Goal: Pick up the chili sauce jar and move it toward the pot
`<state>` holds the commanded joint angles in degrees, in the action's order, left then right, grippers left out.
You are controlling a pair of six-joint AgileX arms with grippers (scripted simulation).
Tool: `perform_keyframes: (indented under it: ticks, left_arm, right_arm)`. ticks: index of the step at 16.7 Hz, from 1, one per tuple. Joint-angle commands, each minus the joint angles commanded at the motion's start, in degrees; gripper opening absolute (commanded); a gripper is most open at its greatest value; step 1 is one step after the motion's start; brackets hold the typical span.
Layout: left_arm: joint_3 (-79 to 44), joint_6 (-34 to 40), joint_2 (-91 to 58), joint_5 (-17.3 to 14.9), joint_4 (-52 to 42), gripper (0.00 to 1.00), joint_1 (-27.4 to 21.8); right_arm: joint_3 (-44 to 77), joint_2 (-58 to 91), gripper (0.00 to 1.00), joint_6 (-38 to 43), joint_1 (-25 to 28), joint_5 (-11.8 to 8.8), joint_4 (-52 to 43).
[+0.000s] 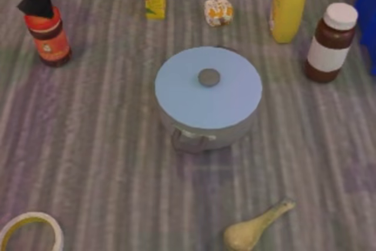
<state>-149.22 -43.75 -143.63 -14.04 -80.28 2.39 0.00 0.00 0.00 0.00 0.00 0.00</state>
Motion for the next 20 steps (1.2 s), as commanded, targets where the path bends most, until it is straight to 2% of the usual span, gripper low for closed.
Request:
perform_keyframes:
  ticks: [4,7,14,20]
  left_arm:
    - [-12.9,-3.5,-10.71,0.09,-5.05,1.0,0.92]
    - [-16.99,-4.6,-14.06,0.18,-6.6,1.0,1.25]
    - [-15.92,-4.32,-14.11,0.25,-5.52,1.0,0.94]
    - [-5.76,-3.48,-13.79,0.42,4.43,1.0,0.1]
  right_arm:
    - [0.0,0.0,1.0,0.0,0.0,0.0,0.0]
    - [0.0,0.0,1.0,0.0,0.0,0.0,0.0]
    - [0.0,0.0,1.0,0.0,0.0,0.0,0.0]
    - [0.0,0.0,1.0,0.0,0.0,0.0,0.0]
